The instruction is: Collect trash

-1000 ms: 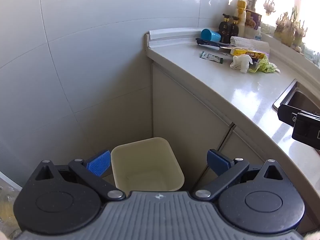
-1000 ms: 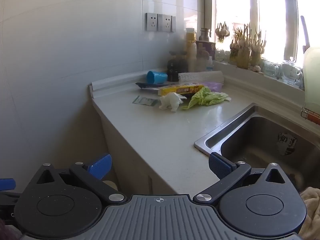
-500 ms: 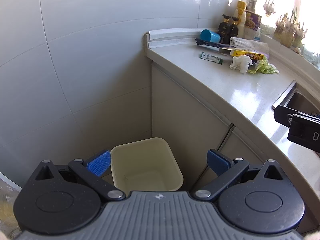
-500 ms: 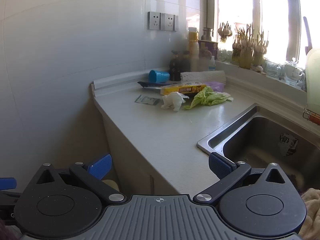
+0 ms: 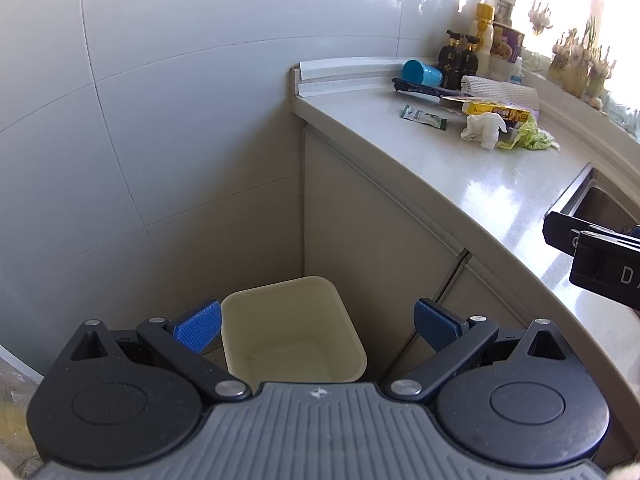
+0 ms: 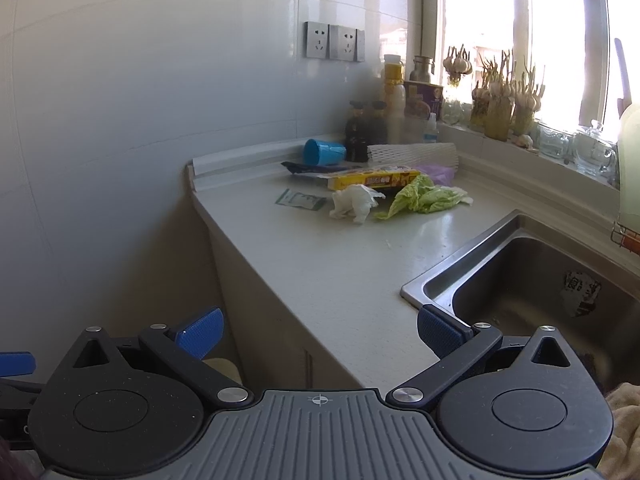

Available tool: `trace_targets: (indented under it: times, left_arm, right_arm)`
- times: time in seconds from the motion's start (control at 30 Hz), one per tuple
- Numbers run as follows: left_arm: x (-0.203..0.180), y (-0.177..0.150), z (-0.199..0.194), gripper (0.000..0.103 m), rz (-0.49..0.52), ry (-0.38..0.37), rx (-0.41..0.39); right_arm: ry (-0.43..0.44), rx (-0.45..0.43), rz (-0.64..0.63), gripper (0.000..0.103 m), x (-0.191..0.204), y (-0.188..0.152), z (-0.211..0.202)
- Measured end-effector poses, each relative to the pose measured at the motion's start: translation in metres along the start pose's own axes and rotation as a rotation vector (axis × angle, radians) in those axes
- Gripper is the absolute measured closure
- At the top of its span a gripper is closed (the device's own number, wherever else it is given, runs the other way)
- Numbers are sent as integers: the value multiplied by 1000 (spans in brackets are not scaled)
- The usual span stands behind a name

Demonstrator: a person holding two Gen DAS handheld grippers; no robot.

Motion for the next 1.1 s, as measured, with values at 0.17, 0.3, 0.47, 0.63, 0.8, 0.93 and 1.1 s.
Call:
trace_targets:
  times: [0.17,0.3,0.47,0.63,0.8,0.93,1.1]
  left_arm:
    - [0,0,0,1,-1,0,0]
    - [0,0,0,1,0,-1,0]
    - [0,1,0,1,-1,-1,0]
    - [0,1,0,1,-1,-1,0]
    - [0,2,-1,1,-1,-1,-2]
    - [0,3,-1,1,-1,-1,-2]
    - [-1,4,-2,1,1,-1,-3]
  right_arm:
    - [0,-2,-2,0,1,1,0]
    - [0,-1,-4,0,2,2,0]
    - [0,-2,-5,0,2,2,0]
    - [1,-2,-8,0,3,3,0]
    - [3,-4,-13,0,4,4,-1]
    - [3,-4,-14,0,4,5,-1]
    - [2,-3,-14,0,4,5,-1]
Point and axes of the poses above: each gripper's, at about its wrist camera, not at the fingertips, and z roughly the way its jaws point, x to its left, y to its top, the point moved 2 cm from there along z, roughly the way its jaws point, and after that the axes turned 7 degrees about -z, right-handed, at the moved point
